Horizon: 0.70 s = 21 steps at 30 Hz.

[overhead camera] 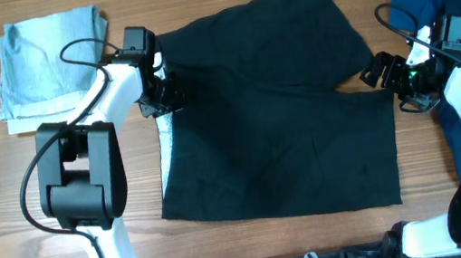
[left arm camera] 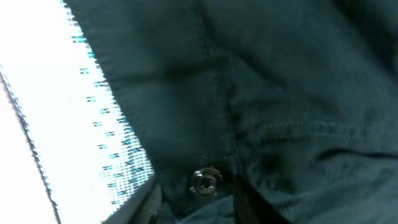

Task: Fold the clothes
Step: 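Hold the trousers' top corners with both grippers, keeping them spread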

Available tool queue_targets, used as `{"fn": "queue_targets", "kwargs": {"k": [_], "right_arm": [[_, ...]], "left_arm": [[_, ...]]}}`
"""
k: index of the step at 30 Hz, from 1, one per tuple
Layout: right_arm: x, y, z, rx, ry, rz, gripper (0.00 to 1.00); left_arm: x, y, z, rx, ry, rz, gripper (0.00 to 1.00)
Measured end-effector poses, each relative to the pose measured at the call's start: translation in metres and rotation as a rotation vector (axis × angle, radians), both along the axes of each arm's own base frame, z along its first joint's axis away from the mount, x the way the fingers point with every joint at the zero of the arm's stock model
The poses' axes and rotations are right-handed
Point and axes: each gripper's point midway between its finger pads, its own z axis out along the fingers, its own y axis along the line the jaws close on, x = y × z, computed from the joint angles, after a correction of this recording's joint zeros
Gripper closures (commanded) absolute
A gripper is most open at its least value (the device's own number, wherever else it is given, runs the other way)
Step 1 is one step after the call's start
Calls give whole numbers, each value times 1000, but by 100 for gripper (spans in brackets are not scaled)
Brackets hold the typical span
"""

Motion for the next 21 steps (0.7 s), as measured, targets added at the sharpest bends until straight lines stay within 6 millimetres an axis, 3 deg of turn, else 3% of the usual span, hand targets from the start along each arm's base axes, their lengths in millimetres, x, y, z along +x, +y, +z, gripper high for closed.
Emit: {"fn": "queue_targets", "kwargs": {"k": [2, 14, 21], "right_arm": [[0, 0, 0, 0, 0, 0, 0], [0, 0, 0, 0, 0, 0, 0], [0, 0, 0, 0, 0, 0, 0]], "left_arm": [[0, 1, 0, 2, -1, 5, 96], [-2, 4, 3, 16, 4, 9, 96], [-2, 23, 42, 8, -42, 56, 96]]}}
